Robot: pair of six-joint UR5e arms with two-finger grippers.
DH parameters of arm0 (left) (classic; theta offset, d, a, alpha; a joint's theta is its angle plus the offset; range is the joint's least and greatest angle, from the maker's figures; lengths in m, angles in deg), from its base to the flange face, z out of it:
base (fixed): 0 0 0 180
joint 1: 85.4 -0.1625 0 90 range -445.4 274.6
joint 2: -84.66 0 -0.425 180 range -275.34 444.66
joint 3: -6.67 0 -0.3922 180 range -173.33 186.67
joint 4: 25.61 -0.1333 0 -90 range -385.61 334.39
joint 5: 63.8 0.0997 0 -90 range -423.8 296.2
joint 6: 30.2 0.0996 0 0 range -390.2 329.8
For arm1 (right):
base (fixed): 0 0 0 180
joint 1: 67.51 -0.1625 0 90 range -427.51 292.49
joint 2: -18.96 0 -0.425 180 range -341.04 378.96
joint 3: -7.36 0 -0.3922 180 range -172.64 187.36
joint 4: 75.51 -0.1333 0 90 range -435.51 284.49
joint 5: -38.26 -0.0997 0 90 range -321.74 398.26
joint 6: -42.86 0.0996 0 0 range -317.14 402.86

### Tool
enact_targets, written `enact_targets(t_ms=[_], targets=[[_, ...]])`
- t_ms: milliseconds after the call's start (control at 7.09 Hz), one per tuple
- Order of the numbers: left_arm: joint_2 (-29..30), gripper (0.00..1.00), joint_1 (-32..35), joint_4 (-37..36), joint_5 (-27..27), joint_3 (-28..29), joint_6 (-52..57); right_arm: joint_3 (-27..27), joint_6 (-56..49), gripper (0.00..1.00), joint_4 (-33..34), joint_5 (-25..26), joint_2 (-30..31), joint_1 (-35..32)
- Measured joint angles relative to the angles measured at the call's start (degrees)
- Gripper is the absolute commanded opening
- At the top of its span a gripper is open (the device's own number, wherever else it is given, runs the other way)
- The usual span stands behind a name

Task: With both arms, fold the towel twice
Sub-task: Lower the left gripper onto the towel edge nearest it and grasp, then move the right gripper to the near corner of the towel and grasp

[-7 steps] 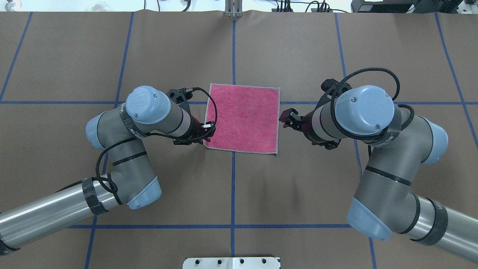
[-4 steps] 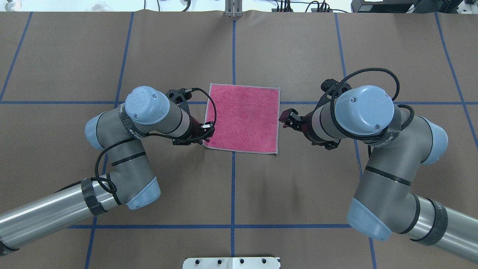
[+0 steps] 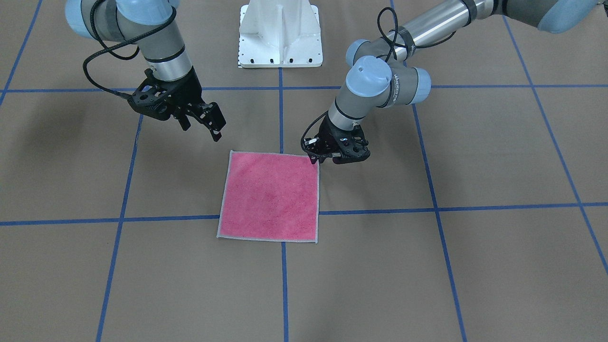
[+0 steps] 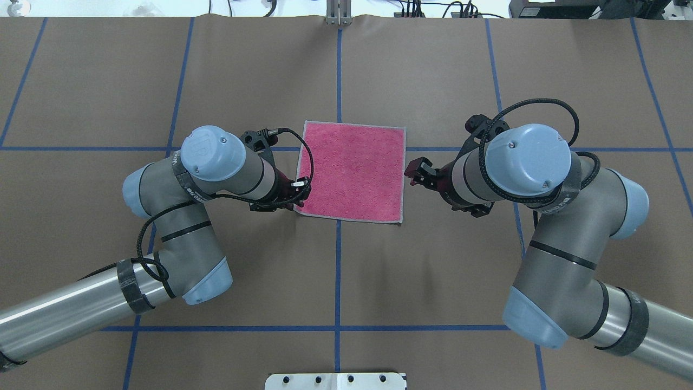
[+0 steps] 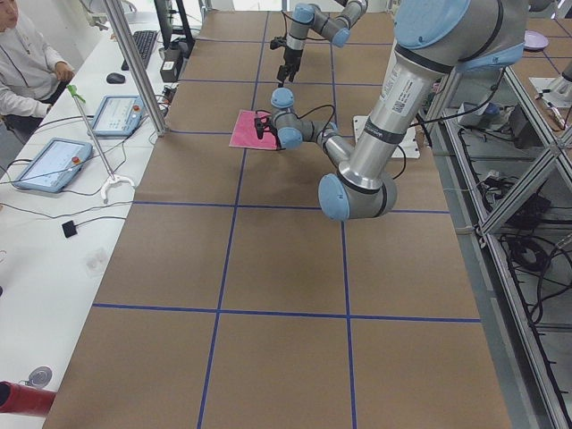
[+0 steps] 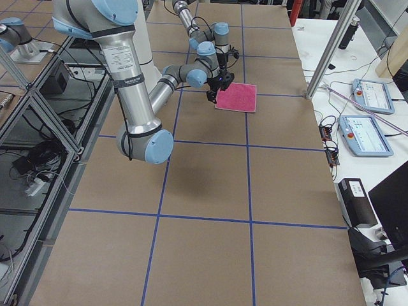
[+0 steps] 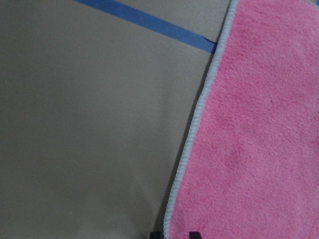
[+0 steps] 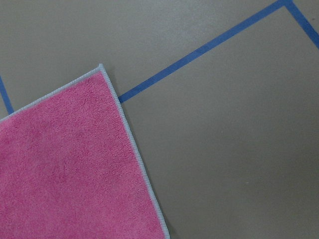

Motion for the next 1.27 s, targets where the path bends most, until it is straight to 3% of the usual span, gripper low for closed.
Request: enact_targets(t_ms=[282,423,564,1270], targets=[[0.0,0.22,0.0,0.0,0.1,-0.1,0.0,0.0,0.0,0.99,0.0,0.0,0.0,0.0],[0.0,0.16,-0.1,0.0,0.1,-0.1,0.0,0.0,0.0,0.99,0.0,0.0,0.0,0.0],[0.0,0.01,-0.1,0.0,0.1,-0.1,0.0,0.0,0.1,0.99,0.0,0.0,0.0,0.0],[0.0,0.0,-0.2,-0.1,0.4,-0.3,0.2,-1.7,1.3,0.98,-0.1,2.8,-0.3,2.6]])
